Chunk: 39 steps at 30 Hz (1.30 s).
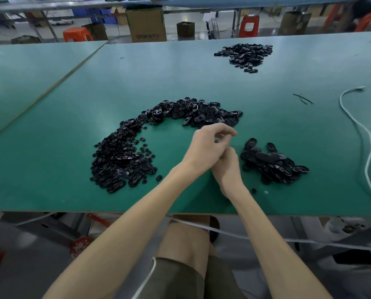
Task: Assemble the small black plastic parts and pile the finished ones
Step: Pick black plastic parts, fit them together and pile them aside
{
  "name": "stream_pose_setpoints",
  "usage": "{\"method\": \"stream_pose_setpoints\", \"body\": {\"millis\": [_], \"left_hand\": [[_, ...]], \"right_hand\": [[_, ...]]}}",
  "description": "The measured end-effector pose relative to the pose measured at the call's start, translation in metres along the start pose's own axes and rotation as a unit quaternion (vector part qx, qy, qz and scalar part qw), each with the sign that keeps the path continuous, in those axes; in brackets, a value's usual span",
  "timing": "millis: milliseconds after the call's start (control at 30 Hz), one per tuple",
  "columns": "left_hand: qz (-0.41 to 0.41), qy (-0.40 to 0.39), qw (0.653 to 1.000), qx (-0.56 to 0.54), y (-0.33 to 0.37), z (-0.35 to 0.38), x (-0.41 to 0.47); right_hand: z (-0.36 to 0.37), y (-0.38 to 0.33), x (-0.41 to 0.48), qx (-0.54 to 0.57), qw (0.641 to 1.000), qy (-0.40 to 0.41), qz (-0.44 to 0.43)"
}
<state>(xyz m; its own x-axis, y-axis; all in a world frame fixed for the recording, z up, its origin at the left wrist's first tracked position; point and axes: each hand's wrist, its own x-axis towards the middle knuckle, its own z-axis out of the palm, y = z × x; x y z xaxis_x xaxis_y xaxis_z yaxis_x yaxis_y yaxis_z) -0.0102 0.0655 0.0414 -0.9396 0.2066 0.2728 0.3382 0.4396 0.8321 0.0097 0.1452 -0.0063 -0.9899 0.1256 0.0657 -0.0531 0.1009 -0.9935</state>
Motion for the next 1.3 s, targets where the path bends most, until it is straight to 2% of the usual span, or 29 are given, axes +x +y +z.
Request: {"method": "stream_pose_setpoints", "body": {"millis": [100, 233, 367, 467, 533, 667, 800, 900, 967, 1133, 1300], "left_hand": [[-0.005, 0.036, 0.999, 0.041, -0.018, -0.029, -0.012], [-0.018, 0.037, 0.977, 0.208, -0.034, -0.08, -0.032], [-0.088, 0.034, 0.902, 0.422, -0.046, -0.127, -0.043], [-0.182, -0.012, 0.853, 0.489, -0.052, -0.154, -0.044], [-0.224, -0.05, 0.836, 0.499, -0.055, -0.161, -0.045], [-0.22, -0.024, 0.852, 0.475, -0.064, -0.16, -0.049], [-0.137, 0.075, 0.893, 0.422, -0.066, -0.15, -0.051], [-0.125, 0.075, 0.958, 0.246, -0.054, -0.135, -0.049], [-0.126, 0.049, 0.981, 0.138, -0.047, -0.123, -0.046], [-0.089, -0.031, 0.995, 0.041, -0.036, -0.094, -0.042], [-0.103, -0.029, 0.994, 0.009, -0.04, -0.08, -0.043]], "right_hand": [[0.0, -0.002, -0.003, -0.015, 1.0, -0.007, -0.024], [-0.001, 0.001, -0.002, -0.007, 1.0, 0.003, -0.017], [-0.002, 0.002, 0.0, -0.011, 1.0, -0.002, -0.015], [-0.002, 0.003, -0.001, -0.013, 1.0, -0.006, -0.016], [-0.002, 0.003, -0.001, -0.013, 1.0, -0.005, -0.016], [-0.002, 0.002, -0.002, -0.013, 1.0, -0.006, -0.017], [-0.002, 0.002, -0.002, -0.009, 1.0, -0.007, -0.016], [-0.002, 0.001, -0.002, 0.004, 1.0, -0.018, -0.017], [-0.002, 0.0, -0.002, 0.02, 0.999, -0.028, -0.019], [-0.002, -0.001, -0.003, 0.04, 0.998, -0.052, -0.023], [-0.003, -0.001, -0.003, 0.038, 0.997, -0.065, -0.029]]}}
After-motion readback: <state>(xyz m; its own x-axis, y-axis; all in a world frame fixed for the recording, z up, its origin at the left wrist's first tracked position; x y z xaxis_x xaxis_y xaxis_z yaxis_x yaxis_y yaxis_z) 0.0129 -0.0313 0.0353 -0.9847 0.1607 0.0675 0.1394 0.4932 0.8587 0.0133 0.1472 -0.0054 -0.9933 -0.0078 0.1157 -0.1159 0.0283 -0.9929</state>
